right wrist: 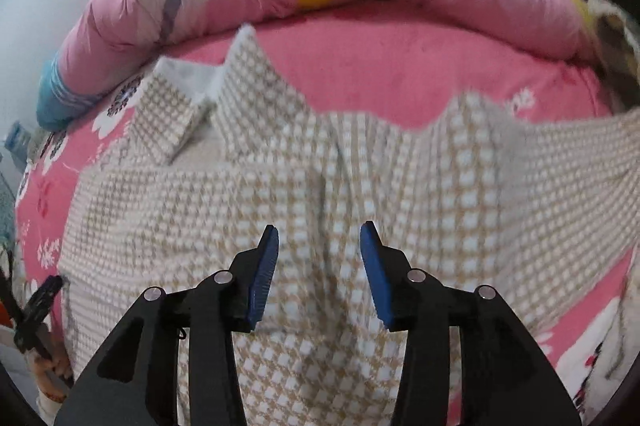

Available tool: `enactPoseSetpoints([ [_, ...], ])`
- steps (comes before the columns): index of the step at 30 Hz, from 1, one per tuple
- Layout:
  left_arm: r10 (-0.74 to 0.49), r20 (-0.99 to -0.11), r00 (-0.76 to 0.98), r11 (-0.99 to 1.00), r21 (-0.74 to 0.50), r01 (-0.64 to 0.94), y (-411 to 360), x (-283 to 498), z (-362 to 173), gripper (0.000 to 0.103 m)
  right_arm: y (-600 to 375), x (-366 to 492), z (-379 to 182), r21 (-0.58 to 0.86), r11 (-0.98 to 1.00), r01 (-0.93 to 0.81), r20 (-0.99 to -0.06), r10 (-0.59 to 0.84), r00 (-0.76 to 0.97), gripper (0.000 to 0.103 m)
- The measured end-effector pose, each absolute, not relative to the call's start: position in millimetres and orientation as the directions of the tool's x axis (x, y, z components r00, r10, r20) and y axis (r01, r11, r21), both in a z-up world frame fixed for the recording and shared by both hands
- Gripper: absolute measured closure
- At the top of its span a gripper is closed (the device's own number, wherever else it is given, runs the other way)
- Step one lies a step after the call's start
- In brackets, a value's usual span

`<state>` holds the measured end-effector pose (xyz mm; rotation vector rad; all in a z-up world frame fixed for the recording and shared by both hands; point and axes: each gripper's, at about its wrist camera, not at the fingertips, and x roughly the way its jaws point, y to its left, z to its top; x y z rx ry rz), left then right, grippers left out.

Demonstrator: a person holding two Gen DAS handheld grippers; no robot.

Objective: Fold large clothes

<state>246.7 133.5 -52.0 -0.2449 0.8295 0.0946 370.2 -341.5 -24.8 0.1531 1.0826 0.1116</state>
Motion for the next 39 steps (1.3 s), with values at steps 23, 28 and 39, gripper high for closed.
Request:
enactPoseSetpoints([
  [23, -0.22, -0.785, 0.579, 0.962, -0.274, -0.007, 66.1, 393.6, -67.9, 0.008, -292.7, 370.9, -64.1, 0.106, 0.977, -0.186, -0.896, 0.175, 0.408, 0.062],
  [28, -0.175, -0.778, 0.604, 0.975, -0.222, -0.004, 64.0, 382.2, -54.7, 0.008, -282.6, 367.1, -41.0, 0.061, 0.982, -0.177, -0.88, 0.137, 0.455, 0.059],
  [39, -0.11, -0.807, 0.581, 0.99, -0.038, 0.135, -19.1, 334.4, -44.4, 0.008, -285.5, 357.0, -59.9, 0.083, 0.987, -0.138, -0.89, 0.136, 0.435, 0.039],
])
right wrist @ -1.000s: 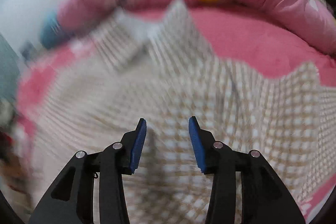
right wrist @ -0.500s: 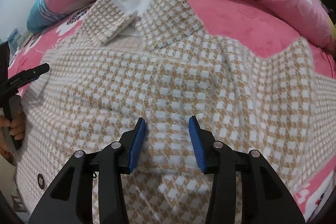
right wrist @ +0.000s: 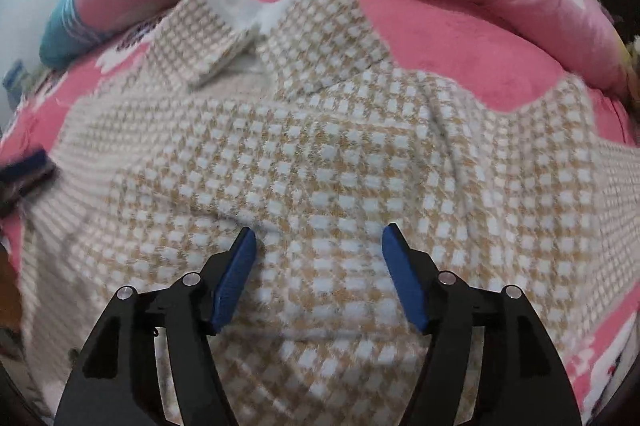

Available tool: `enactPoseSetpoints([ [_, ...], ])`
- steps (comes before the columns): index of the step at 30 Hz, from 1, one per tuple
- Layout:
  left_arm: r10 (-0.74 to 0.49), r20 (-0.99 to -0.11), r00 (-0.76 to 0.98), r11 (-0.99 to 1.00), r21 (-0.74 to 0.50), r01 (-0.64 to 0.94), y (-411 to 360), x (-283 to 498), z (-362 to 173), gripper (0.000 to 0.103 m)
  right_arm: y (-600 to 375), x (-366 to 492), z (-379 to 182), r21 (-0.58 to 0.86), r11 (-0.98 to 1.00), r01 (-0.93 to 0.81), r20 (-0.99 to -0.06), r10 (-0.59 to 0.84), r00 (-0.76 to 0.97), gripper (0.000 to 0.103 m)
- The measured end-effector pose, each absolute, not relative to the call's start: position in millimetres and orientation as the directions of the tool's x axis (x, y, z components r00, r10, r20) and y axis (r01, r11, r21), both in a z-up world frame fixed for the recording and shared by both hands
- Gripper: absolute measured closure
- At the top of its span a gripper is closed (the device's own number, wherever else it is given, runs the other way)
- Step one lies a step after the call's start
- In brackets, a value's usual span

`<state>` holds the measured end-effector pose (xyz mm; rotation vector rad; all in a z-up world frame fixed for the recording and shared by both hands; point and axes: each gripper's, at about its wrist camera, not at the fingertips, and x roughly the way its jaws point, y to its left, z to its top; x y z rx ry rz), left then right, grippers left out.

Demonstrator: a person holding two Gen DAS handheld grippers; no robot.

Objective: Fold large clothes

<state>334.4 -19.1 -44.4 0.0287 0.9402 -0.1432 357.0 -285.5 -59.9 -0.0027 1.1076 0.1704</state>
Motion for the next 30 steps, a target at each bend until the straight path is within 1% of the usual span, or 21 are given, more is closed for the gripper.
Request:
enactPoseSetpoints([
  [1, -0.069, -0.826, 0.56, 0.993, 0.0, 0.121, -23.2, 335.6, -56.1, 0.008, -289.6, 352.5, -55.7, 0.085, 0.987, -0.137, -0.89, 0.137, 0.436, 0.039],
  [2, -0.042, -0.821, 0.569, 0.993, 0.027, 0.112, -26.0, 333.7, -66.1, 0.007, -299.2, 345.0, -49.0, 0.09, 0.987, -0.131, -0.887, 0.14, 0.44, 0.039],
  [4, -0.031, -0.787, 0.616, 0.994, 0.042, 0.105, -26.0, 325.3, -67.2, 0.007, -316.9, 335.3, -33.4, 0.12, 0.987, -0.103, -0.873, 0.154, 0.463, 0.038],
  [7, -0.04, -0.796, 0.604, 0.994, 0.029, 0.104, -23.3, 326.7, -67.3, 0.007, -360.0, 317.5, -11.7, 0.189, 0.982, -0.026, -0.839, 0.175, 0.514, 0.031],
  [15, -0.043, -0.784, 0.619, 0.994, 0.03, 0.108, -21.7, 320.1, -70.7, 0.007, -521.5, 293.9, 21.3, 0.322, 0.905, 0.278, -0.797, 0.101, 0.596, 0.031],
  [21, -0.044, -0.777, 0.628, 0.994, 0.031, 0.108, -22.0, 313.3, -71.3, 0.007, -631.5, 299.5, 9.1, 0.442, 0.753, 0.487, -0.789, 0.068, 0.611, 0.031],
  [26, -0.047, -0.774, 0.632, 0.994, 0.028, 0.109, -20.9, 311.4, -69.1, 0.007, -674.0, 314.1, -3.2, 0.42, 0.7, 0.577, -0.807, -0.002, 0.59, 0.031],
  [28, -0.048, -0.772, 0.634, 0.994, 0.028, 0.109, -20.5, 311.2, -68.9, 0.006, -682.4, 322.6, -5.6, 0.418, 0.693, 0.587, -0.803, -0.02, 0.595, 0.031],
  [30, -0.051, -0.766, 0.641, 0.994, 0.024, 0.108, -20.7, 311.6, -68.6, 0.006, -683.1, 335.6, -12.4, 0.386, 0.685, 0.617, -0.818, -0.055, 0.573, 0.032],
])
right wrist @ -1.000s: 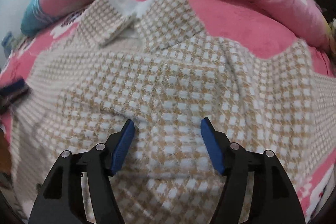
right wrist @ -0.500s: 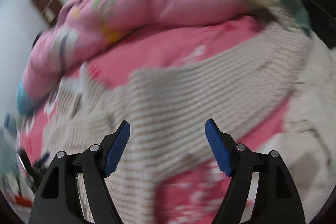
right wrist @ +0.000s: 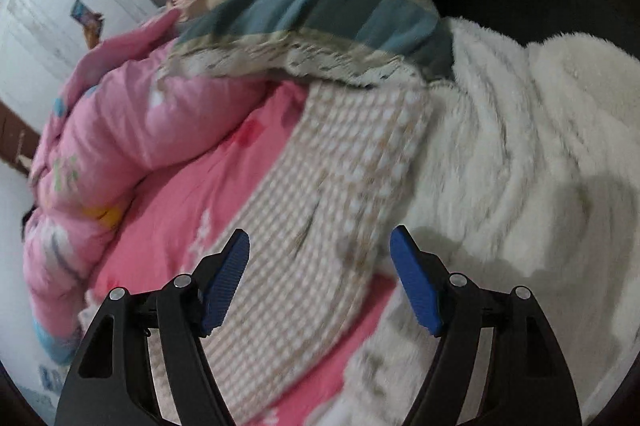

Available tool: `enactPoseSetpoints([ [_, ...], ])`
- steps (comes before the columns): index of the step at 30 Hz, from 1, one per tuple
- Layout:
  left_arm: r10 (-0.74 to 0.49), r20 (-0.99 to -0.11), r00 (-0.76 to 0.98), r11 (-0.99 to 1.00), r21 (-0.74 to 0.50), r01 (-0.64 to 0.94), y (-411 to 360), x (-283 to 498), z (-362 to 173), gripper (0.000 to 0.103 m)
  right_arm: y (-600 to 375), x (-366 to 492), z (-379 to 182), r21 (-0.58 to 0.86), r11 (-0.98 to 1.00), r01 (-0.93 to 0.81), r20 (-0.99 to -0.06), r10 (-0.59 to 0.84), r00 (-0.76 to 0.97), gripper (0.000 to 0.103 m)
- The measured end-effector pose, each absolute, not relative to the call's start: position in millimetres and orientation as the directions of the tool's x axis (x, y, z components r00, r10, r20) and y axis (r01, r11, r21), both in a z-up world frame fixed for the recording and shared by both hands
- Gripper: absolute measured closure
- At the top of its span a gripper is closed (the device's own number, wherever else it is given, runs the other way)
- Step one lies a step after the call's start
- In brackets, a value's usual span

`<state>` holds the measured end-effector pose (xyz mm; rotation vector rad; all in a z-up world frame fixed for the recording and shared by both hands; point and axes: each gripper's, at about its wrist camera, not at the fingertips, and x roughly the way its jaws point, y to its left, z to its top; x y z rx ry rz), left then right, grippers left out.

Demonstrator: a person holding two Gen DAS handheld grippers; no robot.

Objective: Fold large clothes
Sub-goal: 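Grasp the other sleeve cuff near the white blanket with the right tool and lift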

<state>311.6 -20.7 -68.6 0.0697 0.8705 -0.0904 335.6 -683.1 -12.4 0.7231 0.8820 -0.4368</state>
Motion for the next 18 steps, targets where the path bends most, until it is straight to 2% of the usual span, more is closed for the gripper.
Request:
enactPoseSetpoints([
  [3, -0.053, -0.765, 0.641, 0.994, 0.022, 0.108, -20.6, 311.5, -69.4, 0.006, -694.3, 344.9, -27.2, 0.378, 0.645, 0.664, -0.833, -0.076, 0.548, 0.04],
  [9, -0.053, -0.761, 0.646, 0.994, 0.022, 0.107, -20.1, 310.5, -68.2, 0.006, -706.9, 359.4, -35.2, 0.366, 0.635, 0.68, -0.822, -0.122, 0.556, 0.045],
  [11, -0.052, -0.76, 0.647, 0.994, 0.023, 0.107, -21.7, 312.3, -67.7, 0.006, -711.9, 367.2, -37.7, 0.332, 0.639, 0.694, -0.831, -0.15, 0.535, 0.056],
  [16, -0.054, -0.759, 0.649, 0.994, 0.02, 0.107, -21.5, 311.4, -67.9, 0.007, -719.4, 374.2, -33.4, 0.302, 0.641, 0.705, -0.83, -0.188, 0.526, 0.076],
  [18, -0.054, -0.758, 0.65, 0.994, 0.02, 0.106, -22.9, 313.2, -67.8, 0.007, -711.6, 365.1, -23.2, 0.31, 0.642, 0.702, -0.811, -0.207, 0.548, 0.078],
])
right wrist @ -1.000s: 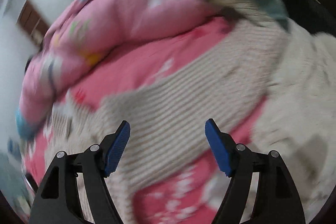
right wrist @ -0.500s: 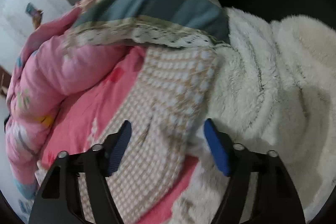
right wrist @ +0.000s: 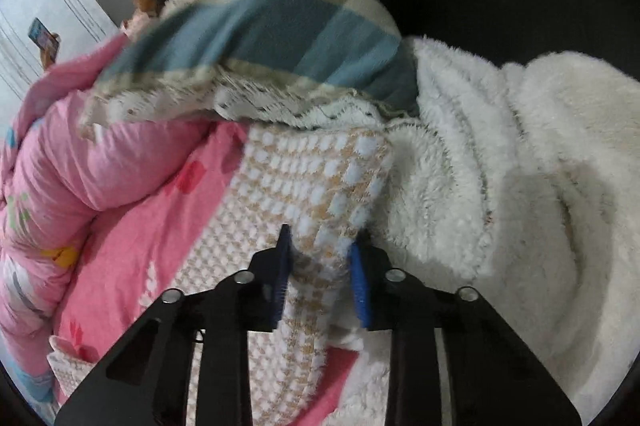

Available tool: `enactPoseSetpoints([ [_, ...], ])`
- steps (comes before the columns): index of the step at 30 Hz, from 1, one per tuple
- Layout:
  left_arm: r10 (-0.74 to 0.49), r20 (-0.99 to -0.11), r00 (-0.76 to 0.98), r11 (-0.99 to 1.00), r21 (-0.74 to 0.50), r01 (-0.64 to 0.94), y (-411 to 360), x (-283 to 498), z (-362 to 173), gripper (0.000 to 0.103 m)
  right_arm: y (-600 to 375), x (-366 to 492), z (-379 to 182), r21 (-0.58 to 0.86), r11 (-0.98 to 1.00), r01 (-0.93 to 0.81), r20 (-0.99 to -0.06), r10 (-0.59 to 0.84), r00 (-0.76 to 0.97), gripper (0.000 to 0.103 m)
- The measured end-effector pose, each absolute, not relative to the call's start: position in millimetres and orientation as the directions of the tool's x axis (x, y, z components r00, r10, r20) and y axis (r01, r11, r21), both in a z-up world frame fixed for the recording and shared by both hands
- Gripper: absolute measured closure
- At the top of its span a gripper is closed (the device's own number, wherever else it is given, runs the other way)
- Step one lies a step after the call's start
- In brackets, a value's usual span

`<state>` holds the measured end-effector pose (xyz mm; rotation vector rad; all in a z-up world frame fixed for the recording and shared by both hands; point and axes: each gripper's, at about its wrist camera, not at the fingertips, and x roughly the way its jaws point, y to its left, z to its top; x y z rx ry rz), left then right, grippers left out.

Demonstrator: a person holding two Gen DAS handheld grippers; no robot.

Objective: Fold large clothes
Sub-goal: 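Grasp the other sleeve cuff near the white blanket with the right tool and lift, then lay the held sleeve across the coat body and open the right tool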

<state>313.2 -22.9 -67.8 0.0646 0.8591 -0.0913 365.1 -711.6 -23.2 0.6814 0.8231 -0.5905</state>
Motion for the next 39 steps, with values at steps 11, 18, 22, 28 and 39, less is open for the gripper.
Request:
enactPoseSetpoints([
  [11, -0.057, -0.754, 0.655, 0.994, 0.016, 0.105, -21.9, 312.5, -67.4, 0.007, -615.9, 321.0, 82.3, 0.254, 0.815, 0.52, -0.607, -0.284, 0.742, 0.08],
  [18, -0.07, -0.748, 0.66, 0.994, -0.001, 0.105, -21.6, 317.3, -66.2, 0.007, -534.5, 307.4, 156.1, 0.24, 0.909, 0.34, -0.509, -0.18, 0.842, 0.081],
  [22, -0.113, -0.744, 0.658, 0.993, -0.057, 0.106, -17.1, 327.0, -51.2, 0.007, -481.0, 304.2, 195.6, 0.231, 0.945, 0.231, -0.465, -0.101, 0.88, 0.082],
  [28, -0.153, -0.72, 0.677, 0.986, -0.156, 0.056, 11.2, 322.8, -21.0, 0.007, -403.0, 312.8, 222.0, 0.215, 0.972, 0.097, -0.432, 0.005, 0.902, 0.082],
  [39, -0.233, -0.672, 0.704, 0.972, -0.179, 0.151, 58.3, 282.2, -5.3, 0.008, -243.7, 334.2, 189.6, 0.184, 0.972, -0.145, -0.473, 0.217, 0.854, 0.082],
])
